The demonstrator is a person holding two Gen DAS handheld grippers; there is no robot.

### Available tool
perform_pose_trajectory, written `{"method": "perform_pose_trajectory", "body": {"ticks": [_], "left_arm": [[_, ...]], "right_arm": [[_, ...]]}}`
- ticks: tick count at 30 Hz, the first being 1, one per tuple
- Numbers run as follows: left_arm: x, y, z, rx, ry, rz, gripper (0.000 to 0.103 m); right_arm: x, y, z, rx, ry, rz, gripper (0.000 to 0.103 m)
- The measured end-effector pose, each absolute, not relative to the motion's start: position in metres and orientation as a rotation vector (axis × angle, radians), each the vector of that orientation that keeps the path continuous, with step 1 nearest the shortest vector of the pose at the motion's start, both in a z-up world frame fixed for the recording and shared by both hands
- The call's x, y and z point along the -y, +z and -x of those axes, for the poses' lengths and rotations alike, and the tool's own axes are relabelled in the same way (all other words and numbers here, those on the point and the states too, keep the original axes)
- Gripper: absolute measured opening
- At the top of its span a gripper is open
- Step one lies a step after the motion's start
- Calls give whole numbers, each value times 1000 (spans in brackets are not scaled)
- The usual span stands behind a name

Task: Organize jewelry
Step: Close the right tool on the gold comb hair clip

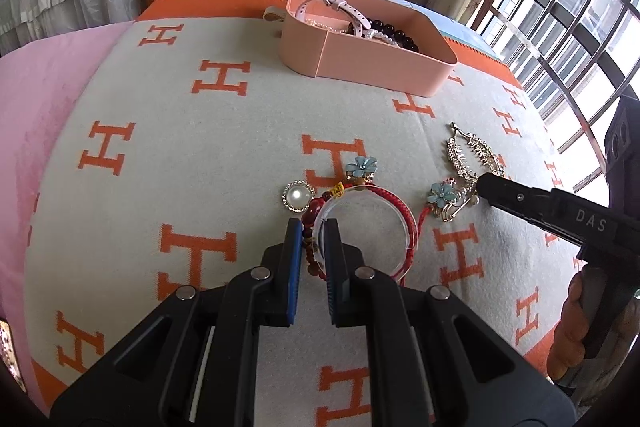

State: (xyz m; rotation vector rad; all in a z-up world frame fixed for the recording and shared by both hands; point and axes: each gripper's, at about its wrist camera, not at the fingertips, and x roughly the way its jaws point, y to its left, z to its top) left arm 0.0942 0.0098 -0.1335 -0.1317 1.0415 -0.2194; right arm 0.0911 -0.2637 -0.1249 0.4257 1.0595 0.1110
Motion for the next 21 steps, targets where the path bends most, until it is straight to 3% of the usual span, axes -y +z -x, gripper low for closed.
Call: {"method": "perform_pose_trajectory", "body": {"ticks": [11,18,21], "left_arm": [[-23,-133,-92,-1032,-221,162,8],[-22,-132,-92,-1029,-237,165,8],[-22,-131,-92,-1026,-236,166,8]], "right_arm": [[283,-122,-109,-1030,-43,-442,39],[265,-121,-122,-1055,-69,-291,36],[258,-122,-124,-1051,-82,-215,24]]}}
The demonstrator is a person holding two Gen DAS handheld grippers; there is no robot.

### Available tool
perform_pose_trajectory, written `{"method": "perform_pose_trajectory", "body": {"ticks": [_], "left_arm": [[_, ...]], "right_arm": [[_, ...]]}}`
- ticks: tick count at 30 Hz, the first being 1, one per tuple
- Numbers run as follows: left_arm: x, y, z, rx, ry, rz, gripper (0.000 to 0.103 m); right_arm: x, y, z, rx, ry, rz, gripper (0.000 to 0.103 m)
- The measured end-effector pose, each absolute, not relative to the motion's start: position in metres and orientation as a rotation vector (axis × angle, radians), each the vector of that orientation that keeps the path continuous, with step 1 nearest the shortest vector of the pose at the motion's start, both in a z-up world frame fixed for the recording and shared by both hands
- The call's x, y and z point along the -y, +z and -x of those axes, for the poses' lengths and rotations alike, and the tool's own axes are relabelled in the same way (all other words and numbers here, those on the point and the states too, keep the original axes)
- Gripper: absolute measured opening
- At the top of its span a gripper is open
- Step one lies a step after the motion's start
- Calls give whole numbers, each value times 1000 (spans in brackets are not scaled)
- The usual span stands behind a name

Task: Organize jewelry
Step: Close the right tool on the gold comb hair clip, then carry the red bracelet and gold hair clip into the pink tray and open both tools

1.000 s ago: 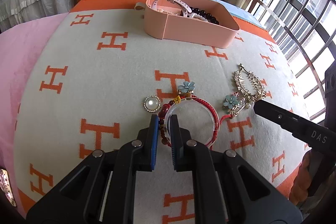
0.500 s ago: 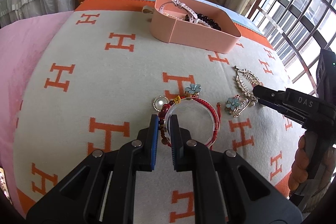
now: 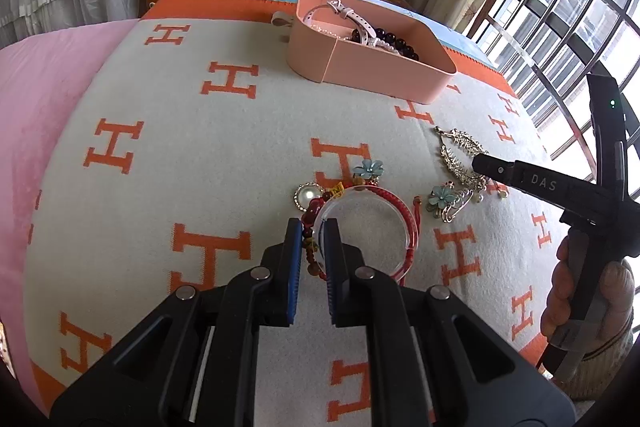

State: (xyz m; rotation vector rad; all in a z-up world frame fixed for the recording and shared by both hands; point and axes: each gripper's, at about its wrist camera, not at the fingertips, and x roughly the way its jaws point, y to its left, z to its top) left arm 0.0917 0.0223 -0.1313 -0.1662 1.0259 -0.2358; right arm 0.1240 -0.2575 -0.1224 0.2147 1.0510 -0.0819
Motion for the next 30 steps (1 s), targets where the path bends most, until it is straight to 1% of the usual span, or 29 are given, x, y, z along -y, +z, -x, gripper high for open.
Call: {"method": "perform_pose_trajectory", "body": {"ticks": [3,9,13,20,23,30], "left_arm": [[-25,-127,-91,-1016,-228,168,8],[-28,-110,-89,-981,-221,164,8],[-27,-96,-89,-951,-224,153,8],[-21,-62,-96,-907,-251,130,8],[-17,-40,-108,-889,-280,125,8],[-5,24,-156,-775,-267,73,8]], "right_arm": [[259,-122,-122,-1044,-69,-227,23],[282,-117,-112,-1049,-2,-400,23],[290,-100,-104,-1025,28,-451,23],[291,-42,-95,-941,93,-463,23],[287,-12,-98,-904,127,-450,23],[274,61,-126,-800,160,-421,23]]}}
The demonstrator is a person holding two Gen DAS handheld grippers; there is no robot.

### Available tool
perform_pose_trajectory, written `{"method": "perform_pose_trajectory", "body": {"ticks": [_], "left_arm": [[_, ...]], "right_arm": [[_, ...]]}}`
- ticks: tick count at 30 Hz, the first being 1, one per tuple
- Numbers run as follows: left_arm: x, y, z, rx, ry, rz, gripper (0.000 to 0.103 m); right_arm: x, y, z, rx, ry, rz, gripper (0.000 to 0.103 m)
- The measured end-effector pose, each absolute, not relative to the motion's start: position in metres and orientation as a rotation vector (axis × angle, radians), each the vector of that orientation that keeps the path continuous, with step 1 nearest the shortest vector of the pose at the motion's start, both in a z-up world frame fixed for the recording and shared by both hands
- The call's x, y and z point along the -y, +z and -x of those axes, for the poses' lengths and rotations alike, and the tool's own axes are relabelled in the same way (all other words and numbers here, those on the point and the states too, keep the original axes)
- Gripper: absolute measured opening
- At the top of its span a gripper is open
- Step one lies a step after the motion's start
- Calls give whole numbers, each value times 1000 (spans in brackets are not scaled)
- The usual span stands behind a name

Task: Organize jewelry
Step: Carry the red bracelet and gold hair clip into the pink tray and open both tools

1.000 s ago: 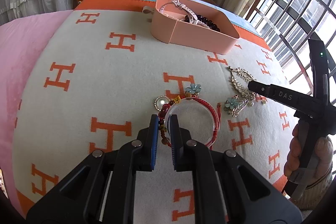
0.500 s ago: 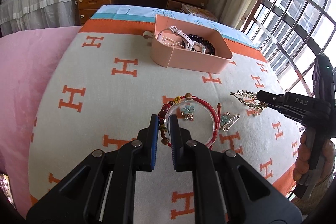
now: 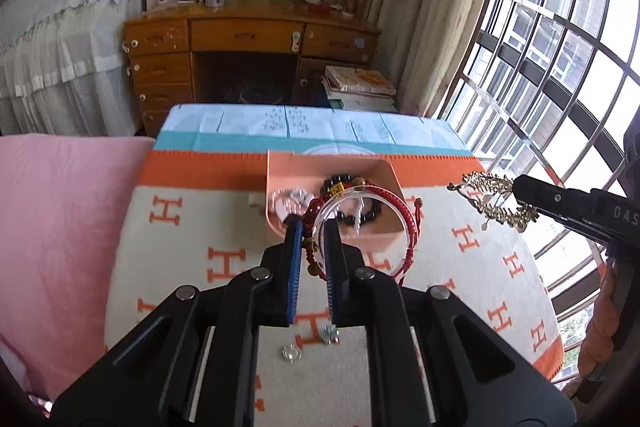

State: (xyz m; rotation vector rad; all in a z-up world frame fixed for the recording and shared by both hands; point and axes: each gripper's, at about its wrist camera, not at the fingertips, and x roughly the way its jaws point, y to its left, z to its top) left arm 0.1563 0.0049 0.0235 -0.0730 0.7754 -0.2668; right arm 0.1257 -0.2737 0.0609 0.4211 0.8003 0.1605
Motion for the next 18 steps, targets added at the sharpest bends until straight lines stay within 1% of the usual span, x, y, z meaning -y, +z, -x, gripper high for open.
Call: {"method": "perform_pose_trajectory", "body": {"ticks": [3,6,9,18], "left_arm": [[1,31,-187,-792,-264,68,8],[9,18,-216,-847,-245,47,8],[14,-6,-238,-921,-247,46,8],[17,-82,-283,-1049,-204,37,8]], "right_arm": [[266,72,-146,-781,152,-424,23],[259,70,-171,-782,133,-427,23],[253,57,-197,-801,128,-434,23],[235,-2,-267,-858,117,-432,23]]}}
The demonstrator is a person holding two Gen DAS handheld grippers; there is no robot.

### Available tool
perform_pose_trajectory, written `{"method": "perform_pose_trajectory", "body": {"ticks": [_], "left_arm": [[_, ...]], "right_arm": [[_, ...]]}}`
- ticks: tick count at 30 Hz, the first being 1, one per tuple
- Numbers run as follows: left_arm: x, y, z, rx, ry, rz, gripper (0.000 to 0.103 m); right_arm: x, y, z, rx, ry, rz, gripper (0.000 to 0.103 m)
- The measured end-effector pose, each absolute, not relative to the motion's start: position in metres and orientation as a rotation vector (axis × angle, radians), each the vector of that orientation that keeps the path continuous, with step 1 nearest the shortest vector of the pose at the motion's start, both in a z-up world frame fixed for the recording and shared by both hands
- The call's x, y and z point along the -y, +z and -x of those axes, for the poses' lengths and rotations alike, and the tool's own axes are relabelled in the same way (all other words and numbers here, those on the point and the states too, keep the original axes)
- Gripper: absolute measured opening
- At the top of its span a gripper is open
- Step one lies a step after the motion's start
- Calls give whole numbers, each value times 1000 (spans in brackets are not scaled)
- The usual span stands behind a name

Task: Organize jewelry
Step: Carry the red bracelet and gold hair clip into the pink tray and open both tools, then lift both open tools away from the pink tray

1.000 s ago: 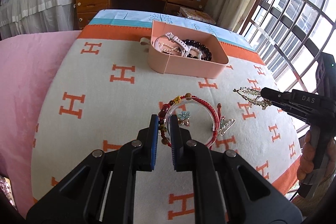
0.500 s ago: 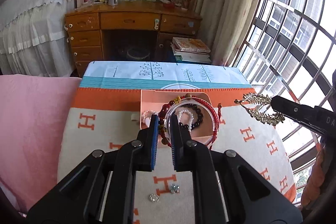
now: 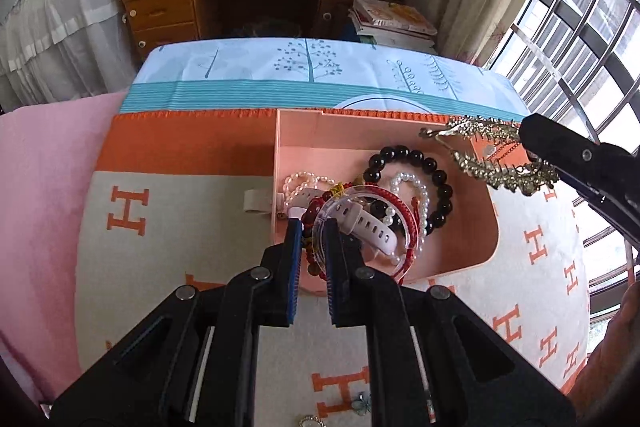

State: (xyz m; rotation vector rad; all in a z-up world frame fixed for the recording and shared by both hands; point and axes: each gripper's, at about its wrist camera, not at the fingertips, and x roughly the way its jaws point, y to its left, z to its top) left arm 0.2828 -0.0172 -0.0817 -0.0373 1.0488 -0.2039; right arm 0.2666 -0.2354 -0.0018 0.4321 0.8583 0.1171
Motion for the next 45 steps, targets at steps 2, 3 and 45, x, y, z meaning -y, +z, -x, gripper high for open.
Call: {"method": "perform_pose_trajectory", "body": {"ticks": [2,3,45], "left_arm": [[23,-93,-295,-1057,-199,30,8],[26,-97,-301,-1060,-199,31,8],[-2,-3,-183,-890,-264,17,39]], "right_arm": [[233,-15,-274,-870,115,-422,23],[232,-21,-278,-873,111,-415,23],[222,-13,-130,-890,226,-200,37]]}}
